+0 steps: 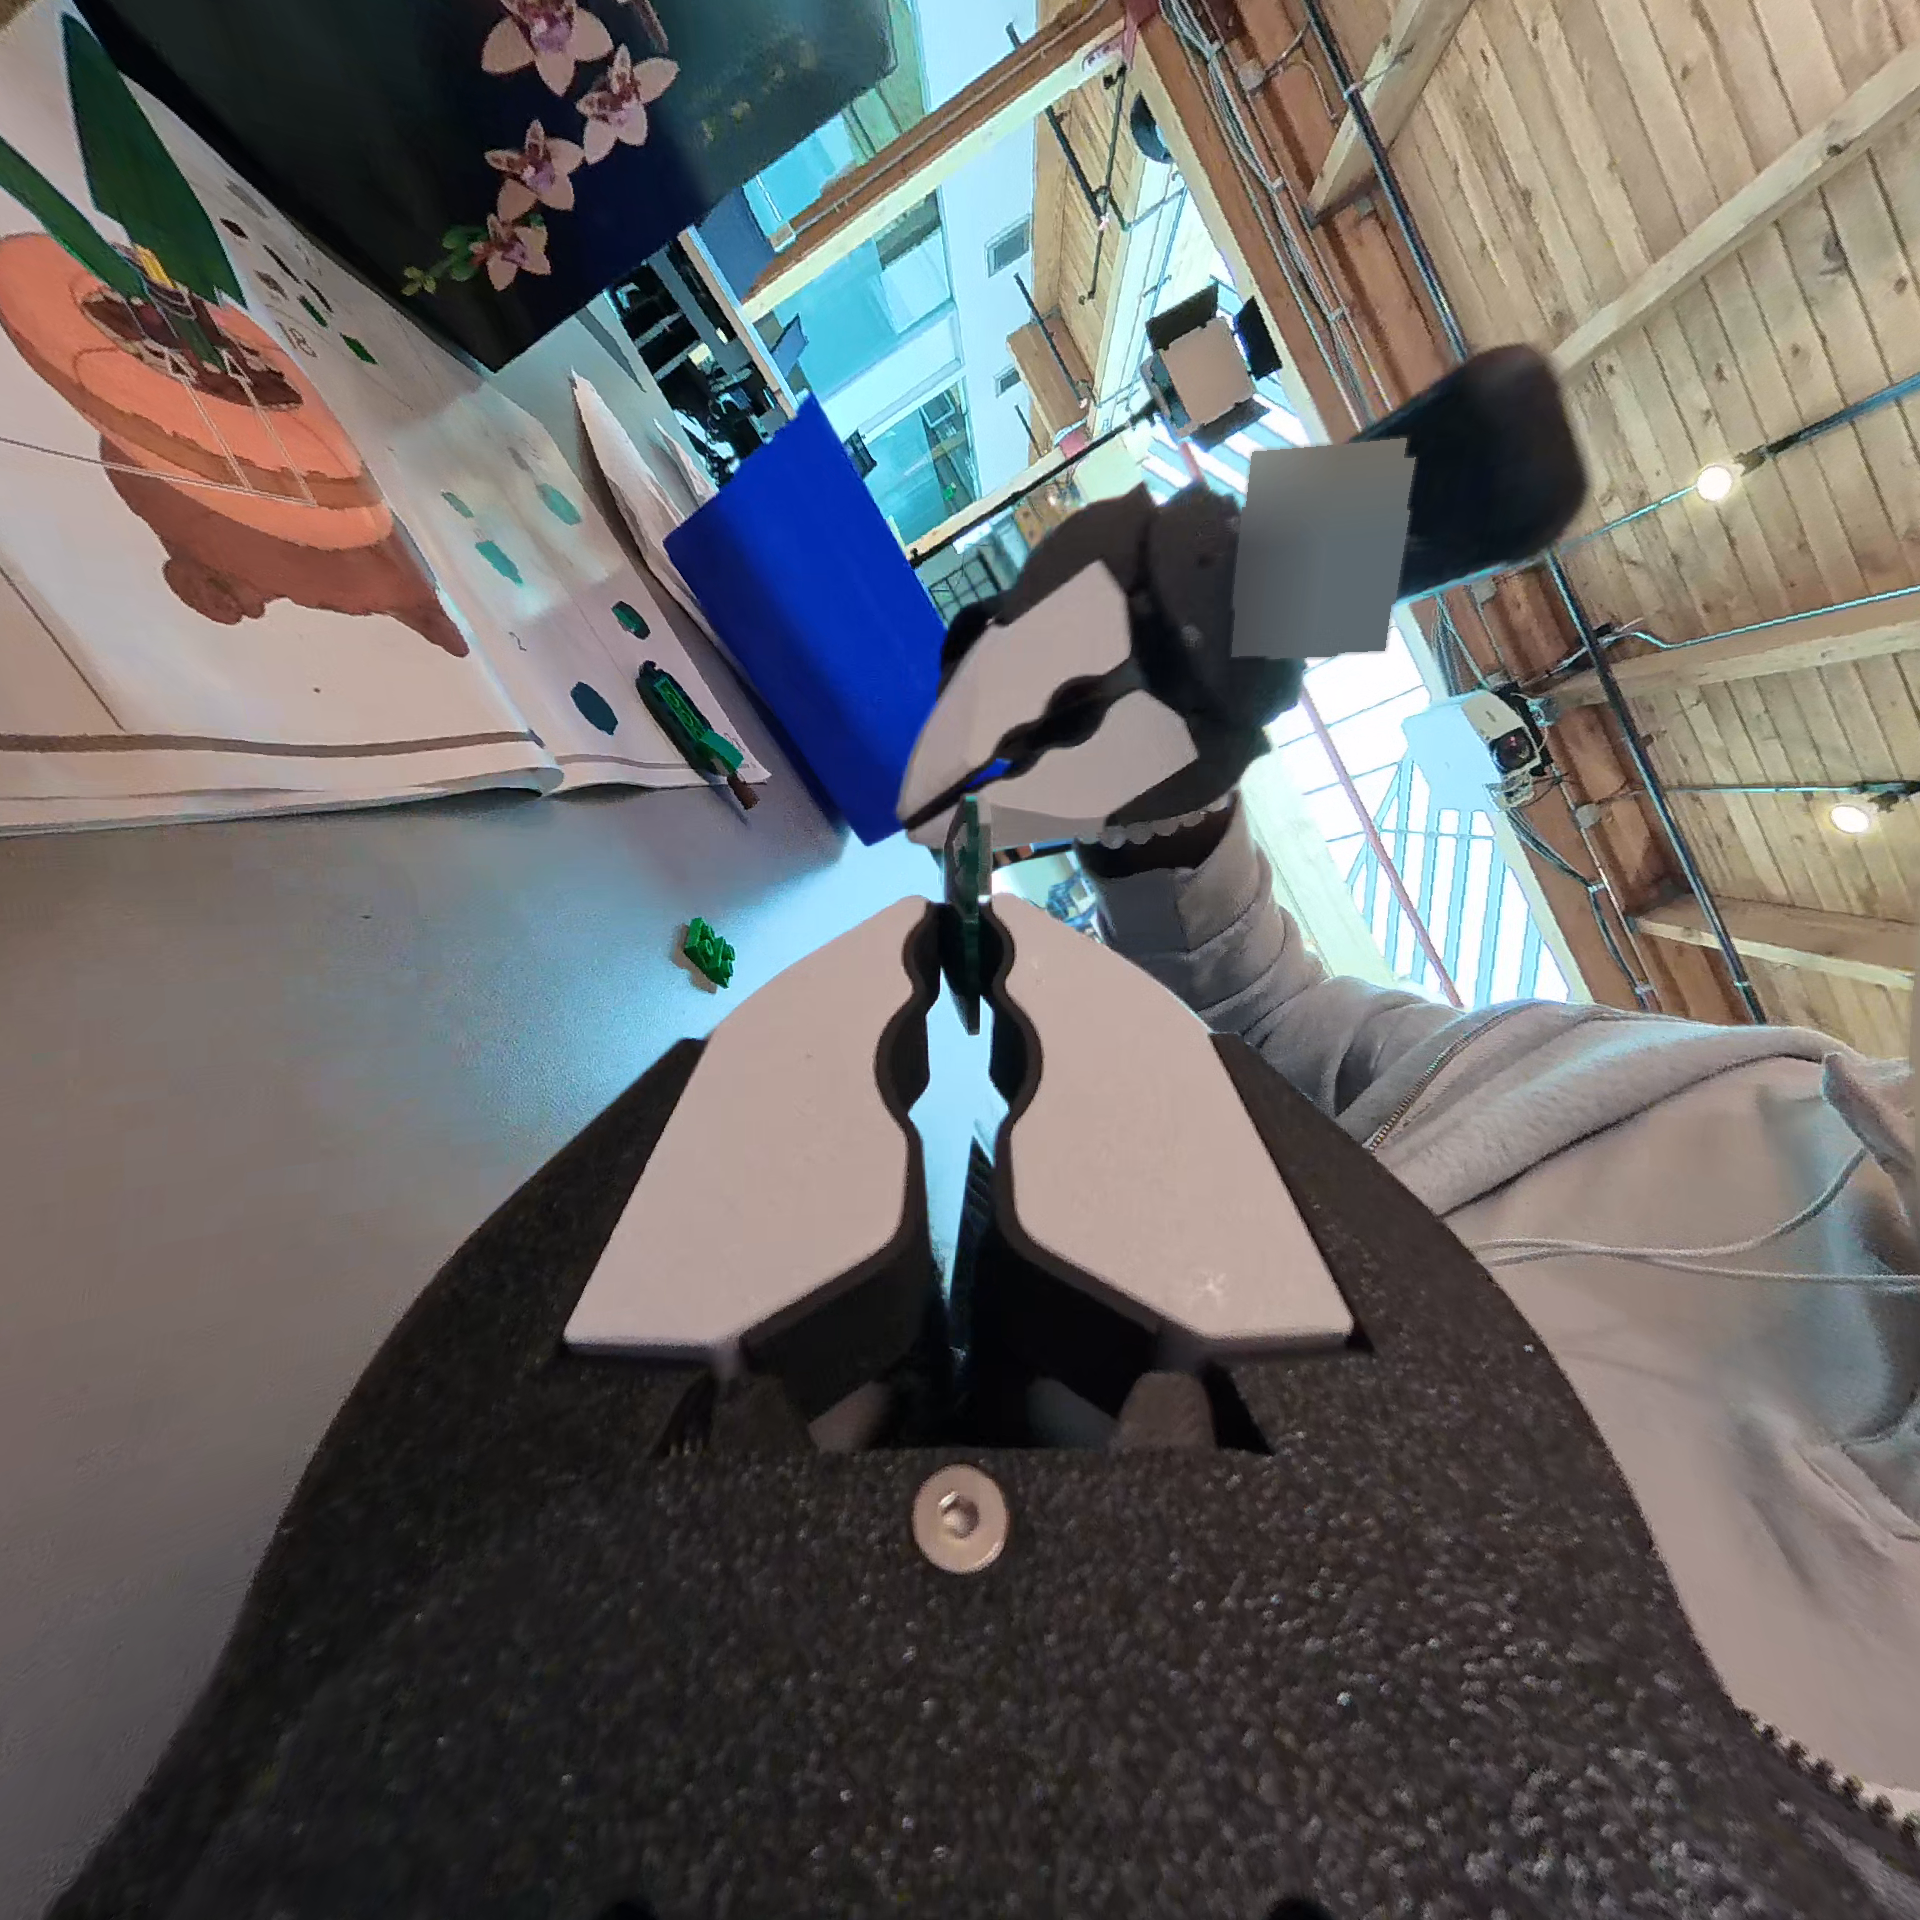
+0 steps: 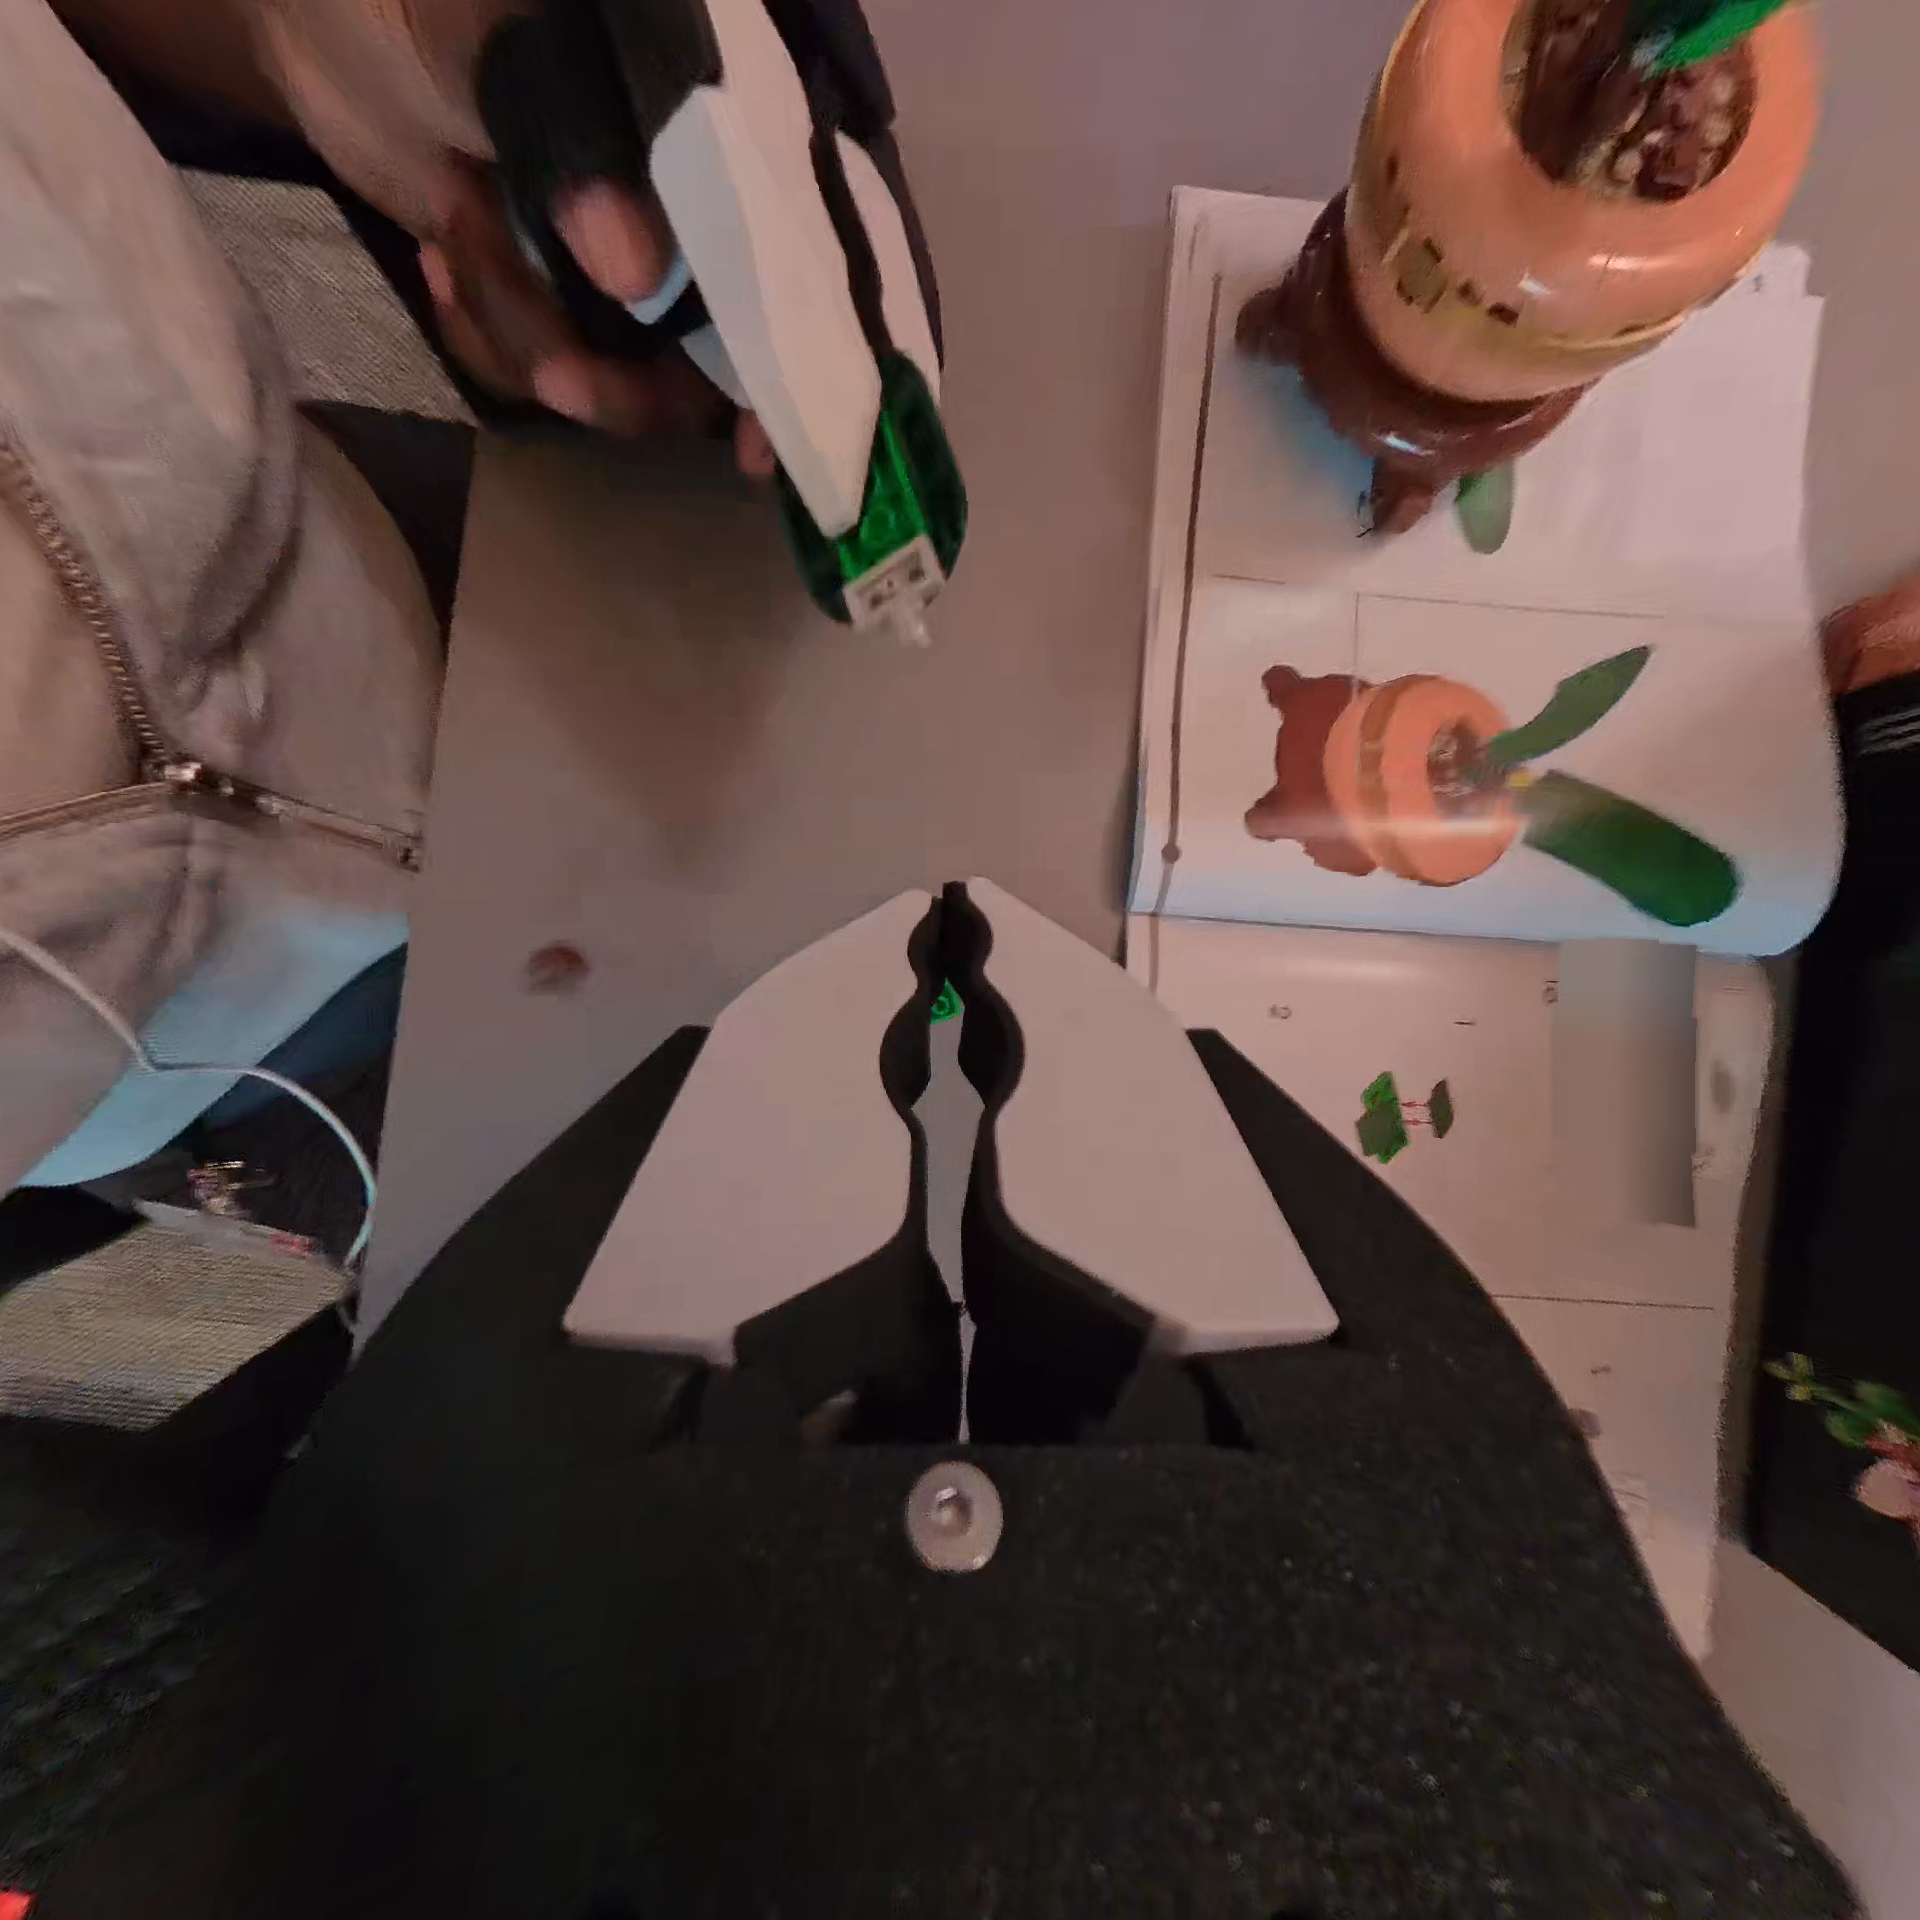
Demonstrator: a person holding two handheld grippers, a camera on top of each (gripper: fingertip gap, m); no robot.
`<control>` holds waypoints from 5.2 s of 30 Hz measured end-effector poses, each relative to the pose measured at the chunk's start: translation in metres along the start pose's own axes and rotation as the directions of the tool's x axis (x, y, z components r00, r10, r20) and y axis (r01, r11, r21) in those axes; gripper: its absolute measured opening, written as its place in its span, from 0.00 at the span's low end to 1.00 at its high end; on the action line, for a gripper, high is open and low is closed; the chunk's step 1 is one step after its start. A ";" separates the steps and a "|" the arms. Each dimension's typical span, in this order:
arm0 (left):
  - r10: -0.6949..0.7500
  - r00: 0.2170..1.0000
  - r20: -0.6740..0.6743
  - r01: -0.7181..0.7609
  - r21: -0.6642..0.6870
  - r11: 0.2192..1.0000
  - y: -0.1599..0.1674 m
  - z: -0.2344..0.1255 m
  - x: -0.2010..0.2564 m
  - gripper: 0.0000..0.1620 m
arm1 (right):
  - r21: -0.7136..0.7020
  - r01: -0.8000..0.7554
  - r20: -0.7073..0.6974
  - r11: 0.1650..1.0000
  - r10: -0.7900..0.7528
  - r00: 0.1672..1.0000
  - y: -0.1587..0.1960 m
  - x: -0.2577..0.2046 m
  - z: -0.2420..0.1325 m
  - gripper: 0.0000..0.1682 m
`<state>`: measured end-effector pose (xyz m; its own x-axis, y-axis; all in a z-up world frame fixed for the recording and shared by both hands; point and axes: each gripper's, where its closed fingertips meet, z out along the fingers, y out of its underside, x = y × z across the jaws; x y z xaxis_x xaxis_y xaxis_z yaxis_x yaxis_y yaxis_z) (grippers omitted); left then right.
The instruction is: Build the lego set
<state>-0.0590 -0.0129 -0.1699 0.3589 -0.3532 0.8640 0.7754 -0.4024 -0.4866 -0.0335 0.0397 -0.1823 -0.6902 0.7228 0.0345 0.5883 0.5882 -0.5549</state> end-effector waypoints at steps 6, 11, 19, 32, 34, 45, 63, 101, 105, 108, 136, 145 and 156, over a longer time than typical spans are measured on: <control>-0.025 0.999 -0.033 0.025 0.002 1.000 -0.001 -0.002 0.002 0.03 | -0.071 -0.031 -0.086 0.997 0.025 0.996 0.031 0.010 0.010 0.00; 0.002 0.998 -0.055 -0.003 -0.032 0.999 0.003 -0.001 0.006 0.03 | 0.180 -0.169 -0.130 0.969 0.194 0.972 0.020 -0.027 -0.002 0.07; 0.092 0.992 -0.091 -0.097 -0.052 0.994 0.000 -0.007 0.011 0.03 | 0.483 0.024 -0.398 0.875 0.195 0.896 -0.011 -0.057 -0.034 0.16; 0.106 0.993 -0.058 -0.104 0.033 0.994 -0.005 -0.024 0.014 0.03 | 0.347 -0.327 -0.495 0.879 0.468 0.733 0.072 0.004 -0.006 0.30; 0.101 0.993 -0.055 -0.100 0.033 0.994 -0.006 -0.023 0.013 0.03 | 0.343 -0.403 -0.507 0.848 0.528 0.681 0.084 0.013 -0.004 0.40; 0.327 0.928 0.177 -0.335 0.020 0.942 -0.020 -0.018 -0.005 0.03 | 0.508 -0.535 -0.536 0.674 0.735 0.416 0.105 0.032 -0.015 0.42; 0.919 0.170 0.356 -0.804 -0.488 0.339 -0.046 0.028 -0.029 0.03 | 0.527 -0.534 -0.578 0.661 0.740 0.345 0.110 0.024 -0.030 0.46; 0.978 -0.155 -0.139 -0.400 -0.896 -0.190 -0.018 0.090 -0.101 0.22 | 0.626 -0.568 -0.420 0.535 0.844 0.332 0.137 0.016 -0.031 0.45; 0.996 0.019 -0.084 -0.430 -0.900 -0.067 -0.007 0.090 -0.101 0.25 | 0.622 -0.561 -0.436 0.546 0.837 0.331 0.135 0.016 -0.034 0.45; 0.985 0.173 0.010 -0.443 -0.892 0.087 -0.006 0.091 -0.096 0.38 | 0.613 -0.560 -0.451 0.558 0.828 0.331 0.133 0.015 -0.035 0.46; 0.453 0.115 0.884 -0.647 -0.280 0.709 -0.095 -0.096 -0.008 0.90 | 0.608 -0.521 -0.670 0.599 0.739 0.067 0.101 -0.001 -0.098 0.87; 0.442 0.102 0.891 -0.710 -0.246 0.660 -0.093 -0.111 0.024 0.90 | 0.645 -0.488 -0.663 0.588 0.748 0.025 0.096 -0.026 -0.115 0.86; 0.446 0.087 0.891 -0.724 -0.251 0.642 -0.093 -0.108 0.022 0.90 | 0.660 -0.444 -0.661 0.606 0.750 0.042 0.090 -0.028 -0.120 0.75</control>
<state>-0.1793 -0.0747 -0.1202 0.8401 0.5418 -0.0266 0.1079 -0.2149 -0.9707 0.0892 0.1157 -0.1336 0.6904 0.7108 0.1345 0.3851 -0.2036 -0.9001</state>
